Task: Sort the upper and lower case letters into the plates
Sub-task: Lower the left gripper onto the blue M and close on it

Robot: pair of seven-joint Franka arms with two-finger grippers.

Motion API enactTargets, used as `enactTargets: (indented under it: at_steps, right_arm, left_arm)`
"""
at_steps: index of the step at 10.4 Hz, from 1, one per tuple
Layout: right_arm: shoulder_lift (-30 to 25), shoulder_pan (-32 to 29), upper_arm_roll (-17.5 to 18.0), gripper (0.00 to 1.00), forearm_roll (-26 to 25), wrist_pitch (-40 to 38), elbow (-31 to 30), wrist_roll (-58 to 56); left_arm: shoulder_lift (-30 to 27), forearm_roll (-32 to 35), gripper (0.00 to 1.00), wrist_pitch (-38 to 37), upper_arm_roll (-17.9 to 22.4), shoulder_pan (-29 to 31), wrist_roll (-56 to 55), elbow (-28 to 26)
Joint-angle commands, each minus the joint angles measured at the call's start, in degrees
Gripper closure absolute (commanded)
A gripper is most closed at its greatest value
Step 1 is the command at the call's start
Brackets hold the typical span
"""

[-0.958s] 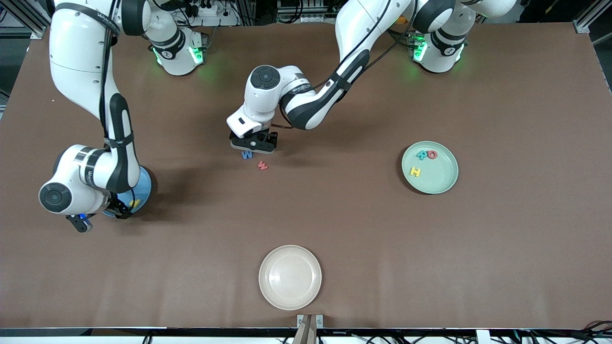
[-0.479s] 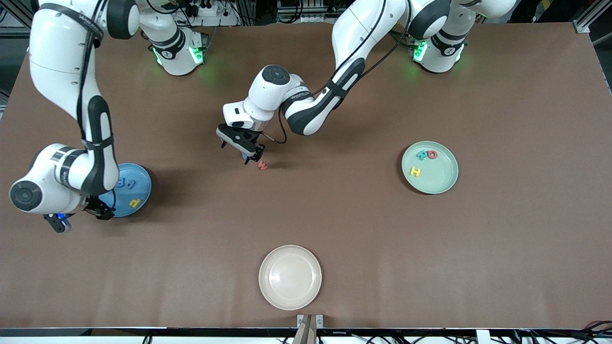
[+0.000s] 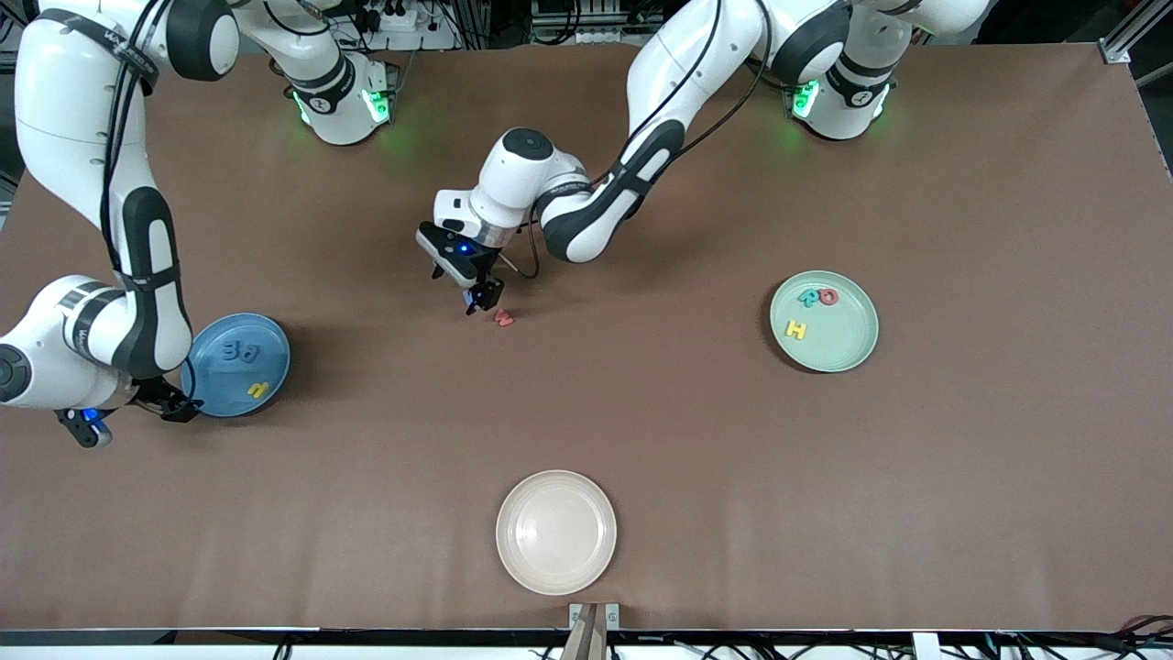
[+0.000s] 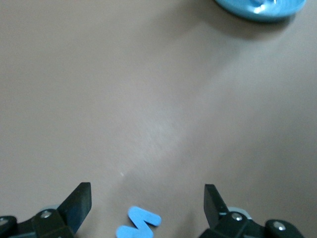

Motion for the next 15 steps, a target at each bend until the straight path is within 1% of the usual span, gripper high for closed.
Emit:
enactTargets:
  at_steps: [1, 2, 4, 6, 8, 10, 15]
  right_arm:
    - [0.20, -5.56, 3.42, 0.00, 0.39, -0.22, 0.99, -4.98]
    - [0.03, -7.16, 5.01, 0.00, 0.39, -0.22, 0.99, -5.00]
    - [-0.06, -7.09, 5.12, 0.00, 0.30, -0.31, 0.99, -5.09]
    - [-0.06, -7.00, 5.12, 0.00, 0.30, -0.31, 0.99, -5.09]
    - [-0.06, -6.82, 5.12, 0.00, 0.30, -0.31, 0.99, -5.09]
    - [-0.15, -6.82, 5.12, 0.00, 0.30, -0.22, 0.99, -5.09]
    - [-1.21, -6.73, 4.94, 0.00, -0.40, -1.10, 3.27, -5.35]
  left_arm:
    - [0.62, 2.52, 0.00, 1.39, 0.76, -0.97, -0.18, -1.17]
    - [-0.08, 2.53, 0.00, 1.30, 0.67, -0.97, -0.97, -2.58]
    - [0.00, 3.05, 0.00, 1.39, 0.76, -1.06, -0.72, -3.56]
    - [0.35, 5.51, 0.00, 1.30, 0.76, -0.62, -0.97, -3.65]
    - [-0.08, 4.47, 0.00, 1.30, 0.67, -0.62, -1.68, -3.47]
    - [-0.09, 5.16, 0.00, 1.30, 0.67, -0.71, -4.05, -3.47]
    - [-0.09, 5.43, 0.00, 1.30, 1.20, -0.18, -0.46, -2.94]
